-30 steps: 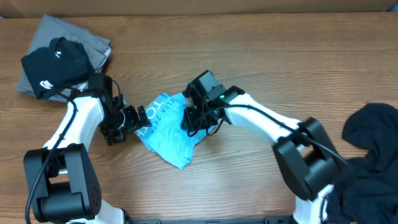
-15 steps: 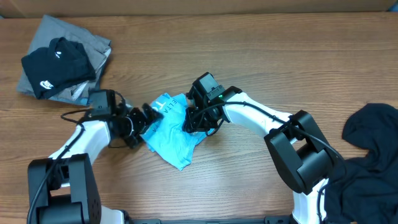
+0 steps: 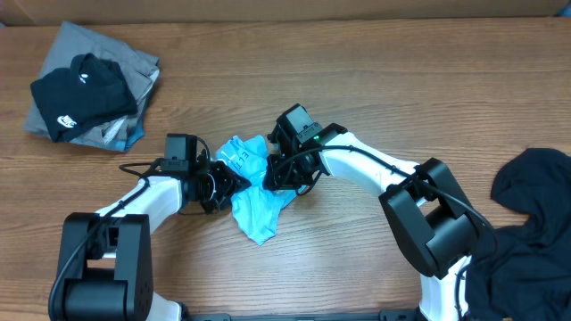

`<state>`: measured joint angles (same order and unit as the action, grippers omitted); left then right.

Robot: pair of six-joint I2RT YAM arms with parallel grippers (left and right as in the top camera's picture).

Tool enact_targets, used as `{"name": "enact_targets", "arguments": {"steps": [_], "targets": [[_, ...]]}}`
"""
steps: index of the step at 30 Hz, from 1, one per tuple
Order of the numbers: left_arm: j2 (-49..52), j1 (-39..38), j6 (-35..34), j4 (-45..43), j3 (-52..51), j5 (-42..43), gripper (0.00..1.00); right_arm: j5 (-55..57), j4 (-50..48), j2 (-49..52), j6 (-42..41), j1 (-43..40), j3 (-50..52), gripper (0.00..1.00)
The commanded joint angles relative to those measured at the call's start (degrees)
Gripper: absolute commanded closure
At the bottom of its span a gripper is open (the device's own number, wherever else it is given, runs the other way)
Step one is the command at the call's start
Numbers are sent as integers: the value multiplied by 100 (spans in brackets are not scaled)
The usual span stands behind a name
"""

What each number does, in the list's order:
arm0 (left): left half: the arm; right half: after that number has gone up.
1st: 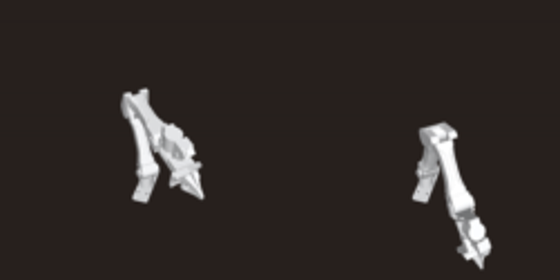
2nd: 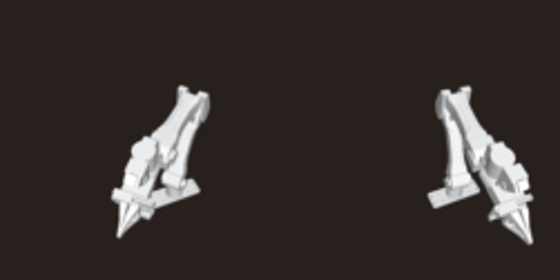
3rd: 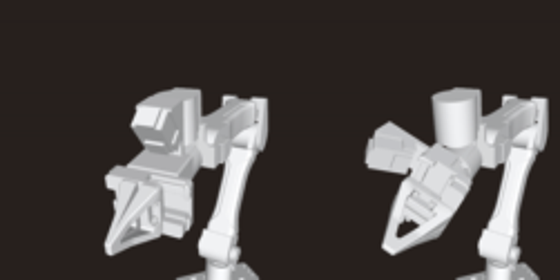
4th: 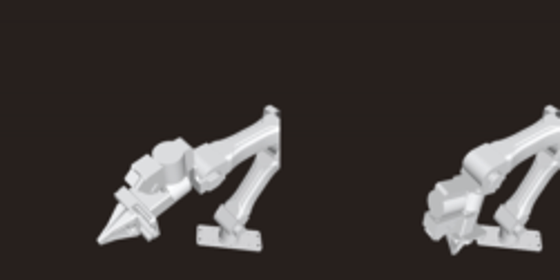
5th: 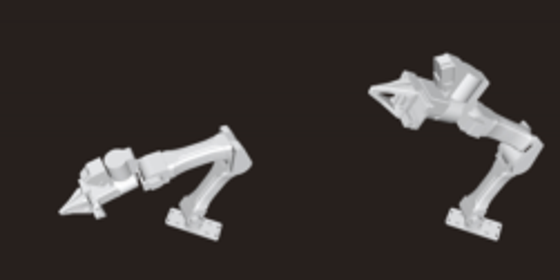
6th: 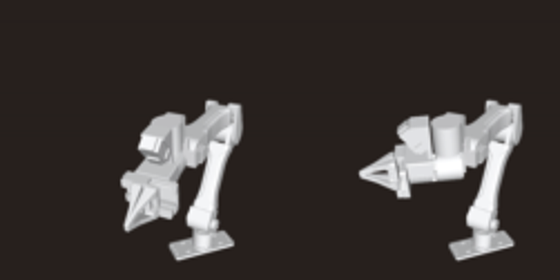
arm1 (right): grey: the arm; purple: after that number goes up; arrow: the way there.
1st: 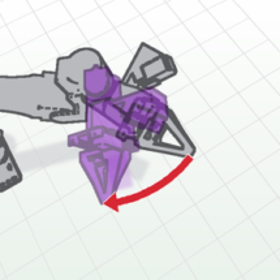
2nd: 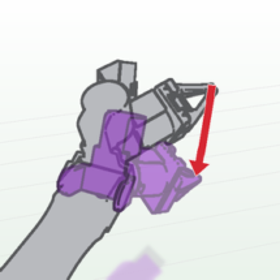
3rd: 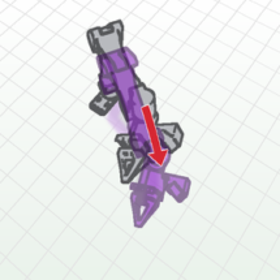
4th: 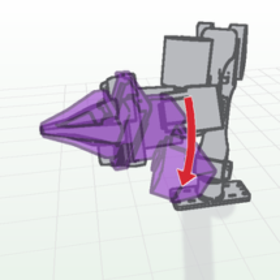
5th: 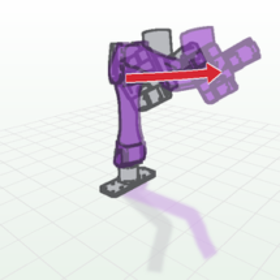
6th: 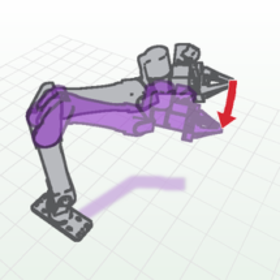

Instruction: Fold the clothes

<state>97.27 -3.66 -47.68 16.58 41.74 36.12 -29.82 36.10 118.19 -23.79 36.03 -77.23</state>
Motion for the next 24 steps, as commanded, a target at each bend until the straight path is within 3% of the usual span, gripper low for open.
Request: {"name": "enact_targets", "arguments": {"steps": [1,4,8,15,20,24], "targets": [[236,105,13,136,-210,-358,87,166,295,90,-31,-17,61,85],[192,293,437,282,-42,-243,96,170,459,-284,-33,-157,61,86],[-31,505,1152,1213,669,-317,96,304,634,-1193,-50,-448,61,84],[-446,658,2284,3274,3541,-1056,96,610,927,-2732,-24,-1012,61,78],[-437,1113,2260,3401,5077,-1550,96,778,1235,-2940,-26,-1067,61,78],[-402,1867,2079,3012,5434,-1668,96,868,1478,-2935,-20,-1064,63,78]]}}
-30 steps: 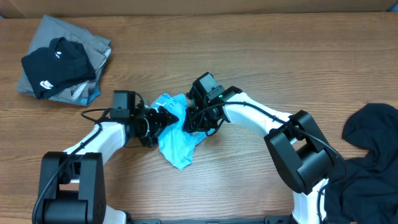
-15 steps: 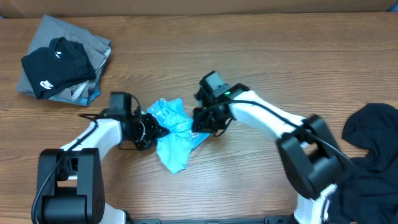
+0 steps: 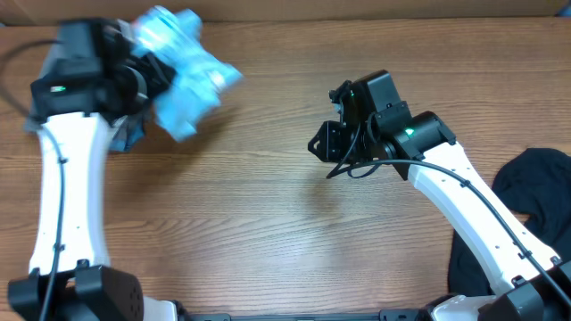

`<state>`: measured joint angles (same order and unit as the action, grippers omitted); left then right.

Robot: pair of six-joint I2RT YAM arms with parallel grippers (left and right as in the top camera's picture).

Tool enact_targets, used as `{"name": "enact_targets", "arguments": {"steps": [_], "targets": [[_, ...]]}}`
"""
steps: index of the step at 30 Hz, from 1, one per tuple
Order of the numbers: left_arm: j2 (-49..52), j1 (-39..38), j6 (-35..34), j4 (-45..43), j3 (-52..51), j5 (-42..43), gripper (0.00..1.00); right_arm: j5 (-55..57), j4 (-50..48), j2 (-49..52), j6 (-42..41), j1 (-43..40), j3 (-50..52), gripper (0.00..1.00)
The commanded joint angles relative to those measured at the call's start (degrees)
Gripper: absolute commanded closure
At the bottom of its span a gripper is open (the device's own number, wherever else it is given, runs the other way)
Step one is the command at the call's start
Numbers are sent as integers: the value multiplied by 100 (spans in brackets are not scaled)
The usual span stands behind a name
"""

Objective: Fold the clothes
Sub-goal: 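Lift the bundle with the left gripper and carry it to the clothes stack, then release the bundle onto the stack and pull the left gripper back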

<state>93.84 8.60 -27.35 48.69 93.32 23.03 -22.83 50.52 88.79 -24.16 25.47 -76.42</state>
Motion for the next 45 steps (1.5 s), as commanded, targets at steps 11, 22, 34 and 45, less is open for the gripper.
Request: {"name": "enact_targets", "arguments": {"steps": [11,22,34,45], "targets": [[1862,2507,-1027,-1565,273,455,31,177,293,4,-17,-4,-15,78],[2516,2990,-581,-1423,352,1694,0,179,734,2,-20,-4,-15,78],[-400,3202,1370,343,782,1705,0,216,748,-201,-28,-4,-20,78],[-3062,776,3895,1600,782,1130,0,1784,654,-2326,37,-4,-129,61]]}}
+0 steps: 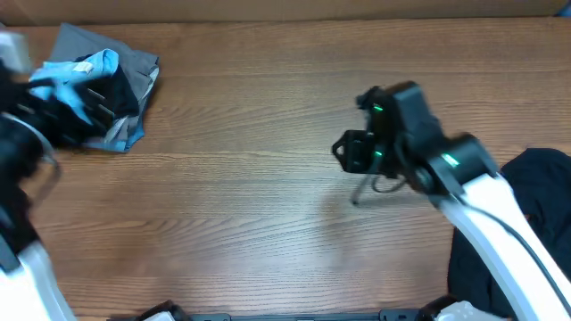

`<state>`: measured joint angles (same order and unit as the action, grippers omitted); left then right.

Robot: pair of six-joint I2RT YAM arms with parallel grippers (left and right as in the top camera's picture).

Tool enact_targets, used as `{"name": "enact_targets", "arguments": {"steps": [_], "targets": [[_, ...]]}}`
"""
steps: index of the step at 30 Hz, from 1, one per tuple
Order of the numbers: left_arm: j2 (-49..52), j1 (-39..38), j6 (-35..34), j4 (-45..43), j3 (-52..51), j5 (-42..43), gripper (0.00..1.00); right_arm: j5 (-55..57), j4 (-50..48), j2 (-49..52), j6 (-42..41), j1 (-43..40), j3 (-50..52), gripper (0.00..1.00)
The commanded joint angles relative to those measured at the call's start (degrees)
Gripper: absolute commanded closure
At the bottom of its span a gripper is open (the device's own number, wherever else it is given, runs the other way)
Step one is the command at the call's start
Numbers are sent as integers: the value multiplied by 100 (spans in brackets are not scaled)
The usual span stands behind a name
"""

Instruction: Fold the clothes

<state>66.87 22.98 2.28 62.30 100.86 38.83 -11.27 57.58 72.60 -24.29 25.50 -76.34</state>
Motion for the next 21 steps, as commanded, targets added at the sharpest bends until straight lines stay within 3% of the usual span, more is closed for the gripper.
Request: {"name": "enact_targets", "arguments": {"steps": [1,2,4,5,11,21], "targets": [[-560,-975,929,404,28,-815,0,673,-96,-994,127,-7,-181,55],[-730,-1241,927,597,28,-1113,0,673,-149,-1185,234,-7,-201,49],[-1036,-1740,927,1043,26,-1578,0,673,-256,-1698,372,-7,-216,9],[-1134,-1886,927,1237,26,-1733,0,673,-295,-1976,372,-7,-216,0],[-1329,-2109,929,2144,22,-2142,0,671,-304,-2844,369,-7,-216,0],[-1327,-2109,931,2177,13,-2144,0,671,199,-2940,367,-7,-203,0]]}}
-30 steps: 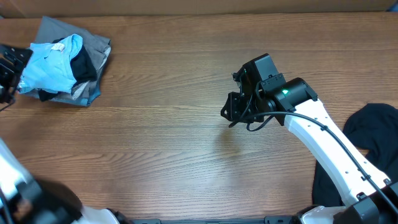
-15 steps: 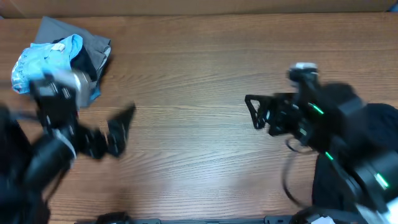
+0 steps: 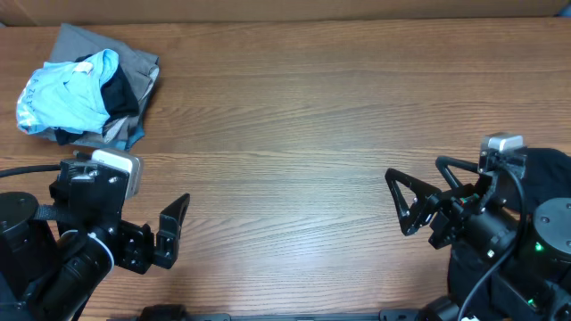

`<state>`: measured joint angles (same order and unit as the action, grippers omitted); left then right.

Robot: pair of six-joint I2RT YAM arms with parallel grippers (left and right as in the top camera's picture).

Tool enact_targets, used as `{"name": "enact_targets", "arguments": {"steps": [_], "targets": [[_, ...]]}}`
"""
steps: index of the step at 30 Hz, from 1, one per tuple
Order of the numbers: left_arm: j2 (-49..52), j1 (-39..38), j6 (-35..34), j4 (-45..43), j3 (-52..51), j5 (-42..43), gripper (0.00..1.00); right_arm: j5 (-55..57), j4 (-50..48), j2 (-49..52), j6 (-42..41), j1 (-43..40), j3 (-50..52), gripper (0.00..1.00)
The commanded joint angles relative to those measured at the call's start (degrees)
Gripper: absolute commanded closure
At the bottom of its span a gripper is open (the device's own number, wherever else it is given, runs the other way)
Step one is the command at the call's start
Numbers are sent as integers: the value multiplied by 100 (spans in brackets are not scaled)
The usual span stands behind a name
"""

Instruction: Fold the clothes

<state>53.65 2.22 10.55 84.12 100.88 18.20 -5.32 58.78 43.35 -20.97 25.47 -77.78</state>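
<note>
A light blue garment lies bunched on top of the stack of folded clothes at the far left of the table, over black and grey pieces. My left gripper is low at the near left, well away from the stack, open and empty. At the near right my right gripper is also open and empty. It points toward the table's middle, next to a heap of dark unfolded clothing.
The brown wooden table stretches between the two arms. A cardboard-coloured edge runs along the back. The dark heap hangs over the right edge, partly hidden by my right arm.
My left gripper was at the stack with the blue garment; now the garment rests on the stack and the gripper is open at the near left. My right arm has moved back to the near right.
Both grippers were on the blue garment at the table's middle. Then my left gripper held it up toward the far left while the right one was off it. Then it was at the stack. Now the garment lies there and both arms are drawn back.
</note>
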Motion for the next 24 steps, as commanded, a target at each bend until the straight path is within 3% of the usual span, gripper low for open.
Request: {"name": "enact_targets", "arguments": {"steps": [1,5,8,12,18,24], "targets": [[-4,-33,103,-4,11,-81,0,76,328,-15,37,-4,-57,0],[-4,-33,105,-4,11,-81,0,149,824,-17,92,-4,-57,0],[-4,-33,105,-4,11,-81,0,968,573,-20,223,-7,90,0],[-4,-33,105,-4,11,-81,0,1255,-1012,-264,1298,-474,970,0],[-4,-33,105,-4,11,-81,0,675,-3593,-1379,1333,-1403,3467,0],[-4,-33,105,-4,11,-81,0,601,-5584,-2900,1333,-1462,5838,0]]}}
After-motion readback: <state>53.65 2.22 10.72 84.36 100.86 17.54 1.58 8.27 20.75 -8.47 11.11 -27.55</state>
